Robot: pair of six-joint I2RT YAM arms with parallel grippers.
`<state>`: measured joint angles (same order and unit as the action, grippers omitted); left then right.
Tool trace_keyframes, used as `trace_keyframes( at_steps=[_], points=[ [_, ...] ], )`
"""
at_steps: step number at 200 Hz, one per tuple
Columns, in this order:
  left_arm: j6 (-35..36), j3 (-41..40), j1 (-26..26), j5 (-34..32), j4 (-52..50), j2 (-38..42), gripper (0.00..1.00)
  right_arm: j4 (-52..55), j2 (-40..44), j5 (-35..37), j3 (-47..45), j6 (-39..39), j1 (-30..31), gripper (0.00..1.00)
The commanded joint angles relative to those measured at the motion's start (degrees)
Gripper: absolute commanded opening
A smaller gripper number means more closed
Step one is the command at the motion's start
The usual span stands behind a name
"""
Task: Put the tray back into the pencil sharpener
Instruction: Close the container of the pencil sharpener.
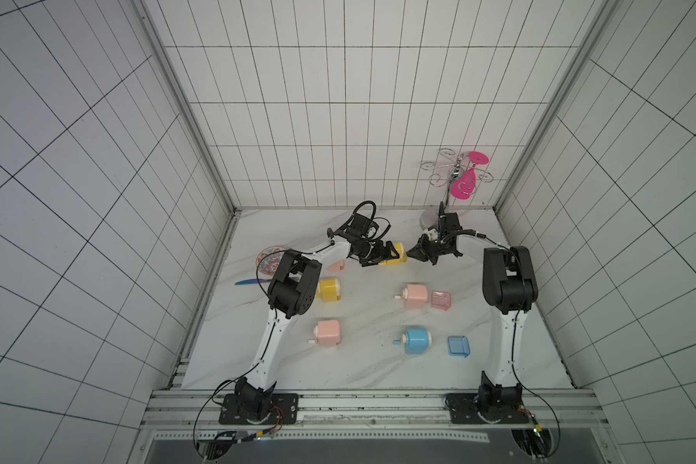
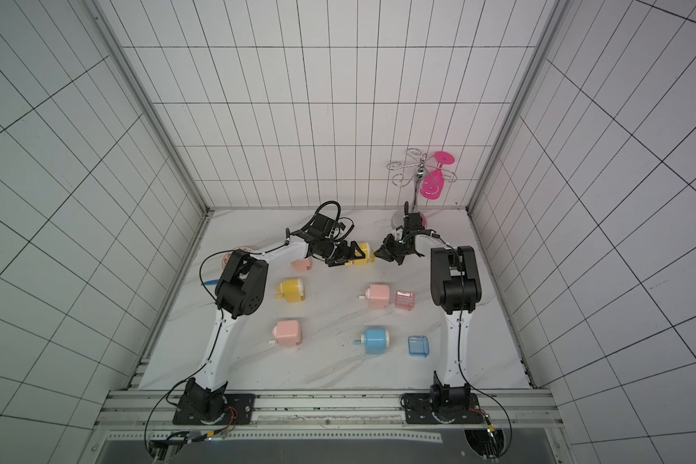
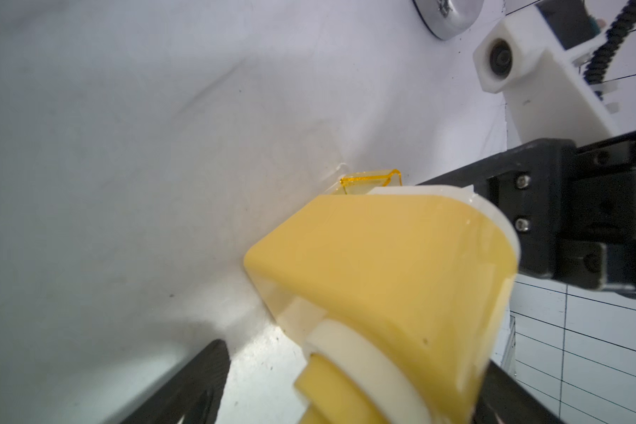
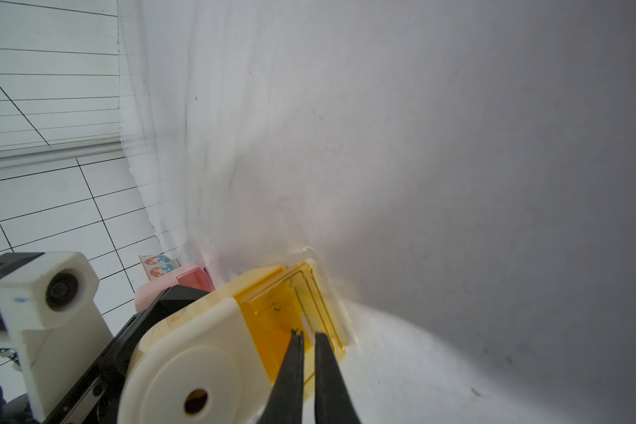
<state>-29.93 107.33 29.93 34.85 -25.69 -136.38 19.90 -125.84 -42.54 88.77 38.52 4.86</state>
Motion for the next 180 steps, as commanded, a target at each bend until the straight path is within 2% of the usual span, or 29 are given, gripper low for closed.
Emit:
trace_keyframes(
  at_steps=[1, 83, 180],
  points=[
    [0.5, 0.8, -0.3, -1.2, 0.3, 1.6, 0.97, 1.2, 0.9, 0.8, 1.6, 0.6, -0.5, 0.1],
    [-1.4, 3.6, -0.1, 0.3, 1.7, 0.9, 0.96, 2.4, -1.1, 3.9, 4.4, 3.1, -0.8, 0.06],
    [-1.6, 7.3, 0.2, 0.7, 0.4, -1.8, 0.82, 3.7, -3.8, 2.1, 7.1, 2.3, 0.4, 0.05]
  ],
)
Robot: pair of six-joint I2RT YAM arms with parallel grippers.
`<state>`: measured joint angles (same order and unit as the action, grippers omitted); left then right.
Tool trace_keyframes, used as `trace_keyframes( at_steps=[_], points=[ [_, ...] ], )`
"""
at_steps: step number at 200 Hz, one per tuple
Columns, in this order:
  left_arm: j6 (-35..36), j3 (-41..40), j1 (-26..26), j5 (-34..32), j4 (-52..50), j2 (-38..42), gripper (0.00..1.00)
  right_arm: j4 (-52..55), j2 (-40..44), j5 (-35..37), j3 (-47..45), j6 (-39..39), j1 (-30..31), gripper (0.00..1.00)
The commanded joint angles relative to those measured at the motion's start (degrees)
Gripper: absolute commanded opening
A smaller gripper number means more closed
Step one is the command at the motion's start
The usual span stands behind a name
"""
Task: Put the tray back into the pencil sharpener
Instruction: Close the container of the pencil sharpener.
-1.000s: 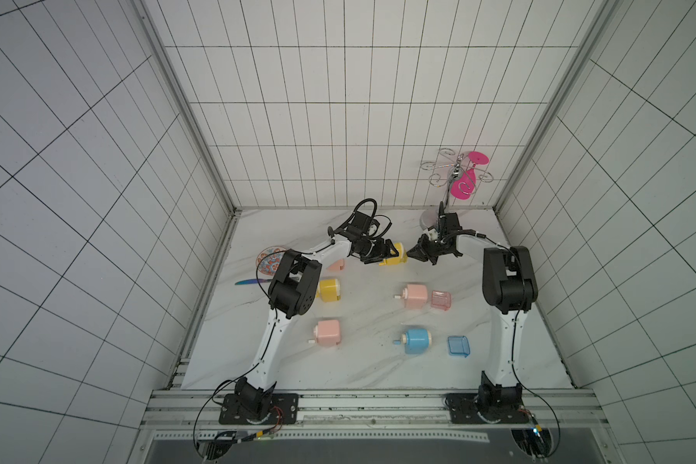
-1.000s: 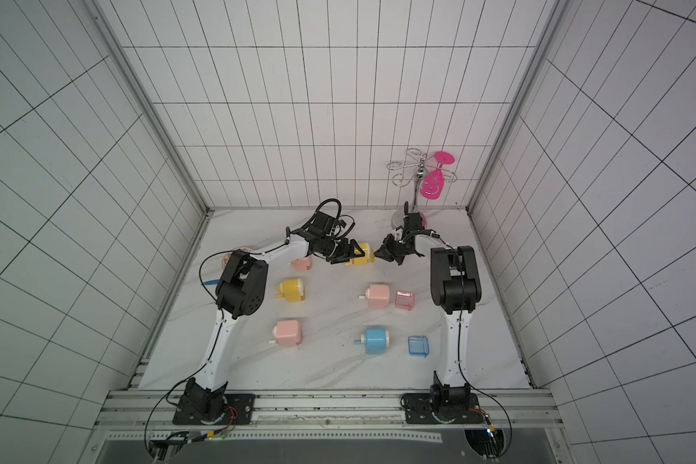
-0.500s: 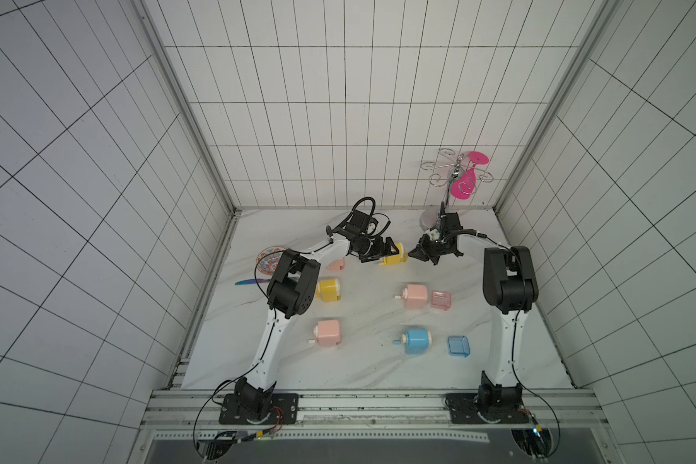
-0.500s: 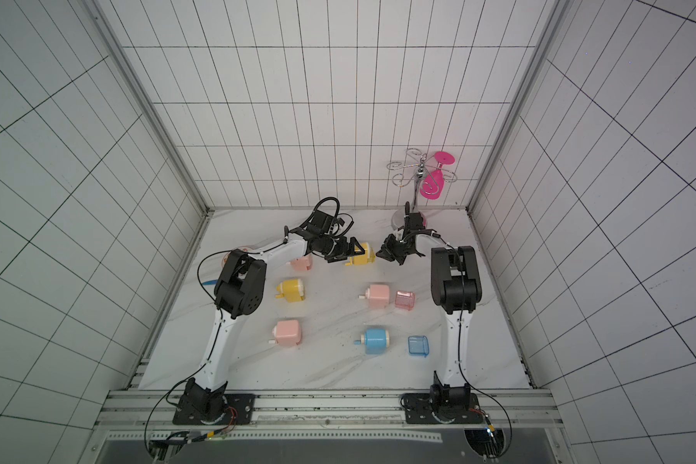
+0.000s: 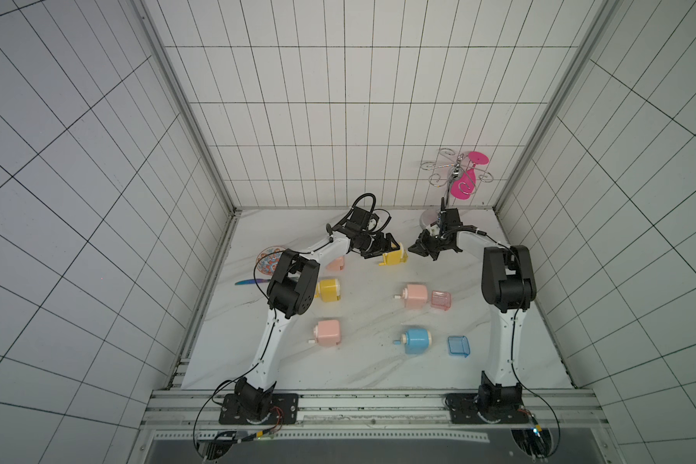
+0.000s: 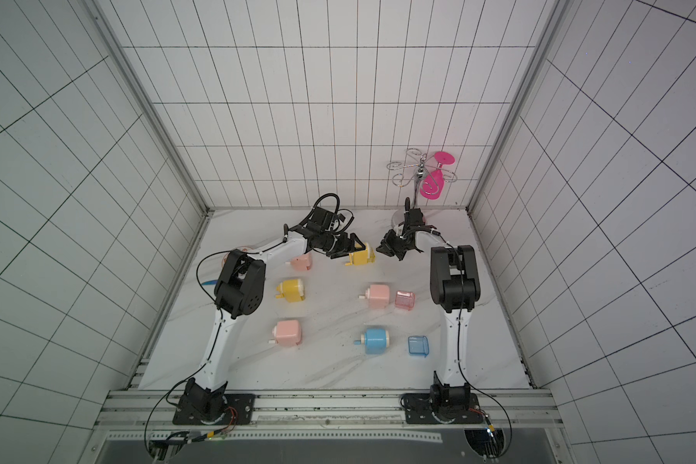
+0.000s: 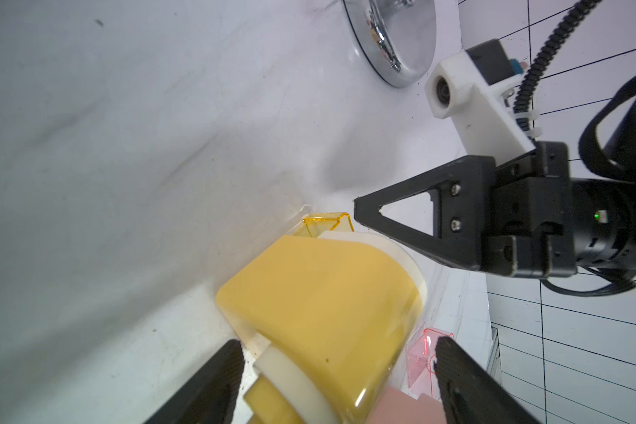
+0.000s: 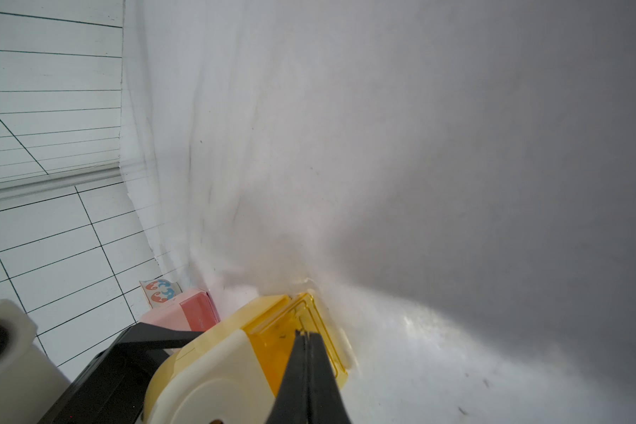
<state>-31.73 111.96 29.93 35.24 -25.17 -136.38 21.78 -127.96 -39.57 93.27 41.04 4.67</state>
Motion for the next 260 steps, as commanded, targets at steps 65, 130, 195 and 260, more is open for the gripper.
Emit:
trace_keyframes(
  at_steps=[65, 130, 195, 260],
  points=[
    [0.4, 3.4, 0.3, 0.4, -1.1, -2.5, 0.79, 0.7, -1.5, -2.6, 2.5, -0.4, 0.7, 0.04],
    [1.0, 4.8, 0.5, 0.4, -2.5, -3.5, 0.79, -0.5, -0.4, -4.4, 0.8, -0.3, 1.4, 0.02],
    [2.8, 6.7, 0.5, -0.8, -5.1, -3.8, 0.8, -1.2, 2.0, -2.2, -2.0, -0.1, 0.9, 0.06],
    [12.6, 8.9, -1.3, -12.0, -9.9, 0.0, 0.97, 0.7, 6.8, 1.8, -3.8, -2.3, -1.7, 0.08]
  ],
)
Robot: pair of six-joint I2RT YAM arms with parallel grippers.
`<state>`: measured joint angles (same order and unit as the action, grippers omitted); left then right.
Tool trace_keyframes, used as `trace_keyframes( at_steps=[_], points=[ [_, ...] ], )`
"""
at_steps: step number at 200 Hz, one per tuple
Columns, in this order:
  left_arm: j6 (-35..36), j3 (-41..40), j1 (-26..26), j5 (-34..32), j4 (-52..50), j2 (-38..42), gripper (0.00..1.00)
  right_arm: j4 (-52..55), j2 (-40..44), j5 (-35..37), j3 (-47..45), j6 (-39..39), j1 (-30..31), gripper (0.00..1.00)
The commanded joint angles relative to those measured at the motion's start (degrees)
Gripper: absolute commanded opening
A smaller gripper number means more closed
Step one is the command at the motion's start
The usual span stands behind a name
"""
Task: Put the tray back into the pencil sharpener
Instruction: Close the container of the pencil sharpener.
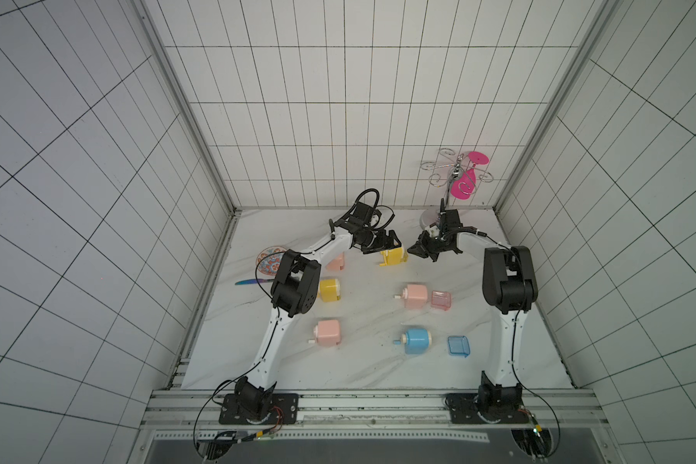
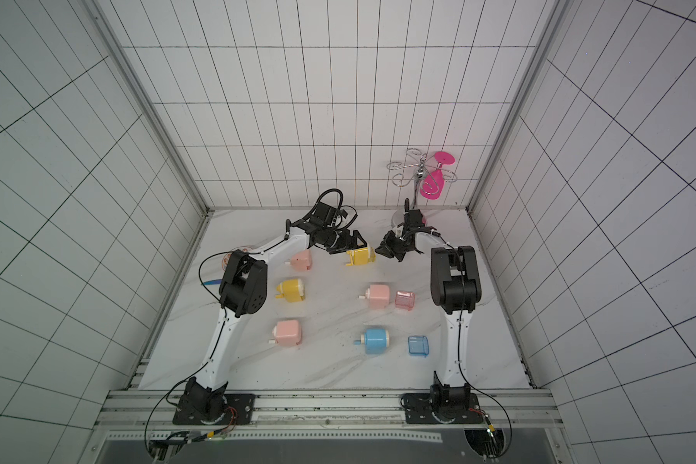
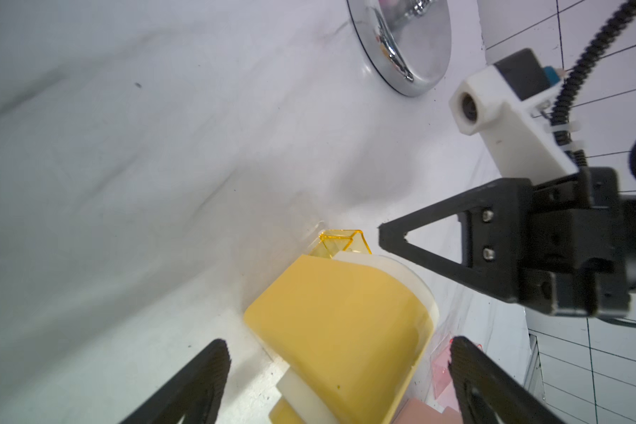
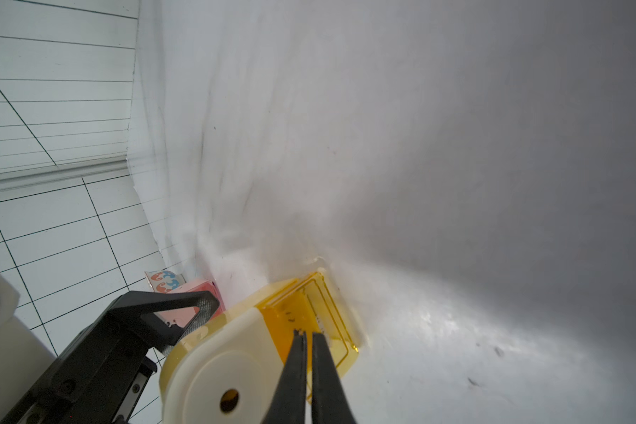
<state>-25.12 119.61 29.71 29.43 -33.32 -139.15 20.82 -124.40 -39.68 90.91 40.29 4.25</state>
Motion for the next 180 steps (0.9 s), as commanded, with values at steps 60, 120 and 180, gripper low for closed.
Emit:
trace_keyframes(
  at_steps=[60, 120, 180],
  points=[
    [33.8, 7.4, -0.7, -14.5, -8.4, 10.4, 0.86, 3.3, 4.9, 2.3, -2.8, -3.4, -3.2, 0.08],
    [59.6, 11.8, 1.6, -13.1, -16.4, 7.2, 0.87, 3.2, 4.2, 1.5, -3.3, -4.0, -3.8, 0.08],
    [63.0, 13.2, 5.7, -15.5, -17.8, 3.5, 0.97, 3.1, 4.2, 1.0, -4.0, -4.2, -4.7, 0.08]
  ],
)
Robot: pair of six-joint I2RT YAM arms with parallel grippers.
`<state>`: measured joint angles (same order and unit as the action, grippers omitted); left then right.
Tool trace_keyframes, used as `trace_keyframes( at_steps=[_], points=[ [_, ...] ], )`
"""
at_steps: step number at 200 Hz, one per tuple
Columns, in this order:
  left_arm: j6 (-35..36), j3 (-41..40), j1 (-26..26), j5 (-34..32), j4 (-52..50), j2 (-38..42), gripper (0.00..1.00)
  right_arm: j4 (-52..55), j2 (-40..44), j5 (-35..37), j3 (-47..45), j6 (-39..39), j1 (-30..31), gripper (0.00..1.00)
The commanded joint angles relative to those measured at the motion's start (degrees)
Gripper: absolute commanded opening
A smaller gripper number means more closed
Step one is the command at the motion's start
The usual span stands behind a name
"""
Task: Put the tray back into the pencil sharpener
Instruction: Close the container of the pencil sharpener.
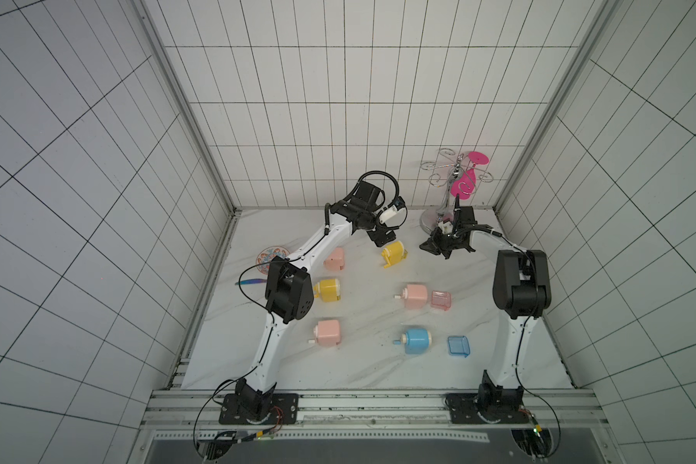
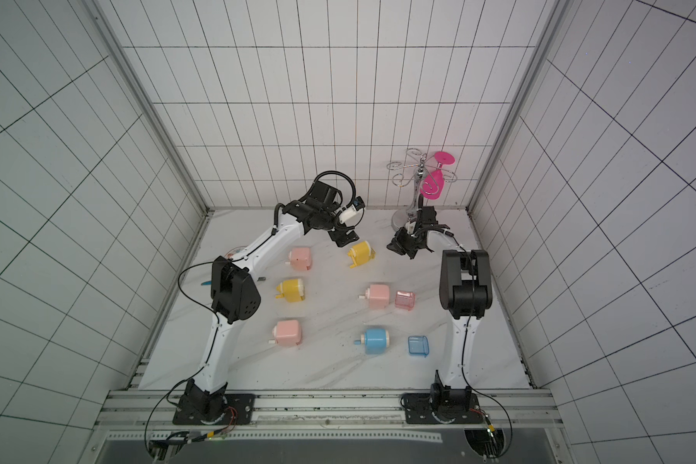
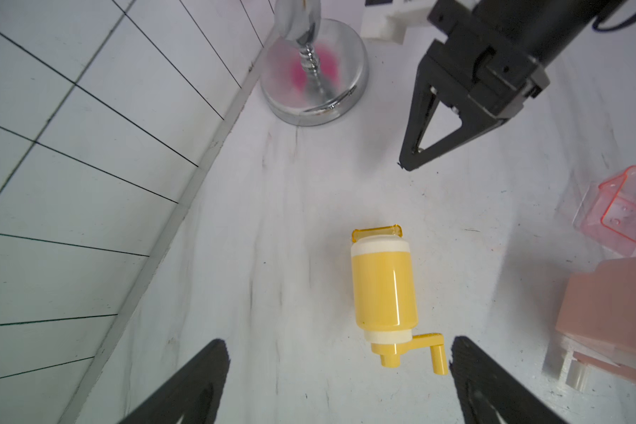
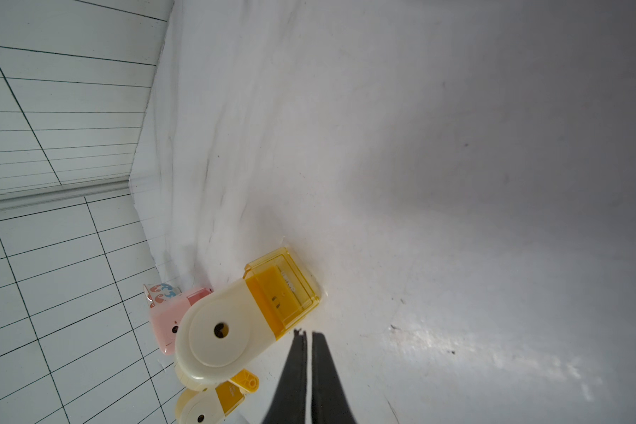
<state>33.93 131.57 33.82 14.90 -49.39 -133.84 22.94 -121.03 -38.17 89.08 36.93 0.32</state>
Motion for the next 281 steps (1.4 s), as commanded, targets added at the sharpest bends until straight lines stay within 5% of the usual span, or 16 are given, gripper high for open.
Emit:
trace_keyframes(
  at_steps=[1, 111, 224, 281],
  points=[
    [3.9, 1.3, 1.7, -1.0, -1.8, -1.9, 0.97, 1.0, 0.9, -0.6, -2.2, -0.8, -0.8, 0.08],
    [3.1, 5.4, 4.0, -10.3, -0.4, -8.9, 0.96, 0.2, 0.9, -1.2, -3.1, -0.5, -1.1, 0.08],
    [2.5, 6.3, 4.1, -5.4, -1.2, -11.8, 0.66, 0.0, 0.4, -1.4, -2.9, -0.5, -1.3, 0.08],
    [1.9, 6.3, 4.1, -4.0, -0.8, -12.5, 0.59, -0.1, 0.5, -1.5, -3.3, -0.5, -1.6, 0.08]
  ],
)
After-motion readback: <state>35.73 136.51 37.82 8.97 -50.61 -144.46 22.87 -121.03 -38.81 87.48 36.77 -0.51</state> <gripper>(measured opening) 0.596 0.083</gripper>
